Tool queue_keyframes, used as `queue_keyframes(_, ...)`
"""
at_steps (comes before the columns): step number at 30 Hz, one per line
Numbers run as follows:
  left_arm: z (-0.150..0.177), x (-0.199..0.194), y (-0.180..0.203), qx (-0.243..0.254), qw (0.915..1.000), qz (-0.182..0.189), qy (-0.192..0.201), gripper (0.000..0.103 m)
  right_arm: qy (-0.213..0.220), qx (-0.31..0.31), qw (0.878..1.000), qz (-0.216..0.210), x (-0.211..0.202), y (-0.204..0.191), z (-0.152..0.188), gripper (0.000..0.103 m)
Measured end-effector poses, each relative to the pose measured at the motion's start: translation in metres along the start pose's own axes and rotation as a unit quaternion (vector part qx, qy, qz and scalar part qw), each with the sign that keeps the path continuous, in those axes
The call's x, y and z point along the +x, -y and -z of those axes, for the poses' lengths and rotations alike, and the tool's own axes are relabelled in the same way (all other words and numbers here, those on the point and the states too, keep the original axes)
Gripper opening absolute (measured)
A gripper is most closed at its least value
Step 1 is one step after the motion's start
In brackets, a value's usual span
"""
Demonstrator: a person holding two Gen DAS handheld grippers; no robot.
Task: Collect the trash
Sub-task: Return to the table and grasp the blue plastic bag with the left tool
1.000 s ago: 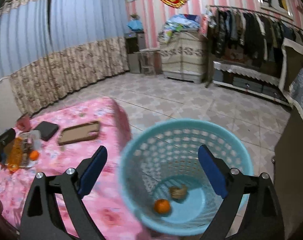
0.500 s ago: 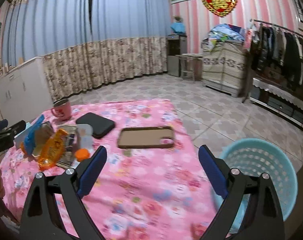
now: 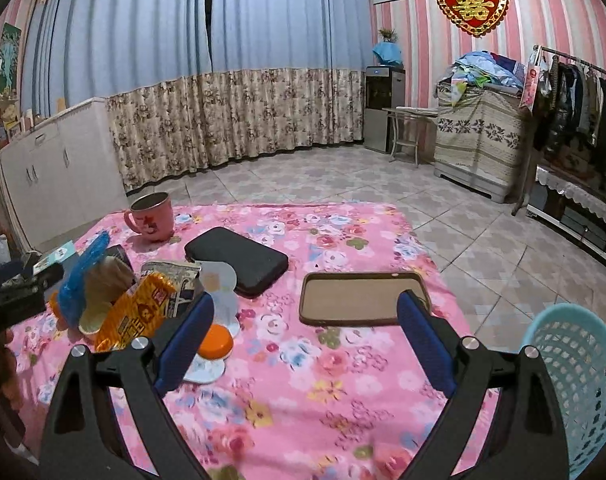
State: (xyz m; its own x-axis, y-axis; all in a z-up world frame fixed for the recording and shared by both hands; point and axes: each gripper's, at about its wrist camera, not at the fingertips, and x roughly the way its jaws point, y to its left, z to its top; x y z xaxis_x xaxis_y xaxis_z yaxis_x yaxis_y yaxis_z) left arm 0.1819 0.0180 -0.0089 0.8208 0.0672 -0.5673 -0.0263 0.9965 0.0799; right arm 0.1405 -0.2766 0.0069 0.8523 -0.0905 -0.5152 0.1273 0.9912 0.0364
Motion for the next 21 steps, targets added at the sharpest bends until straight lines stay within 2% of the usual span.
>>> queue_keyframes(4,0.006,0.011,0.0,0.017,0.9997,-0.001,-0.017,0.098,-0.009,0.011,1.0,0.003,0.018,-0.002,-0.001,0.091)
queue_keyframes(8,0.013,0.029,0.009,0.019,0.998,0.015,-0.058,0.098,-0.015,0.008,1.0,0.015,0.037,-0.005,0.0,0.091)
queue_keyframes(11,0.015,0.036,0.014,0.025,0.9978,0.009,-0.062,0.098,-0.031,0.01,0.999,0.011,0.046,-0.003,0.006,0.091)
queue_keyframes(17,0.011,0.05,0.005,0.005,0.9974,0.0,-0.071,0.097,-0.05,0.007,0.999,0.014,0.054,0.0,0.013,0.091)
queue_keyframes(19,0.01,0.051,0.006,0.015,0.9971,-0.011,-0.074,0.08,-0.055,0.012,0.998,0.006,0.055,0.0,0.014,0.091)
queue_keyframes(20,0.009,0.052,0.006,0.018,0.9968,-0.01,-0.078,0.067,-0.056,0.012,0.998,0.005,0.055,-0.001,0.014,0.091)
queue_keyframes(21,0.009,0.052,0.005,0.016,0.9966,-0.007,-0.081,0.06,-0.056,0.01,0.998,0.005,0.055,-0.002,0.015,0.091)
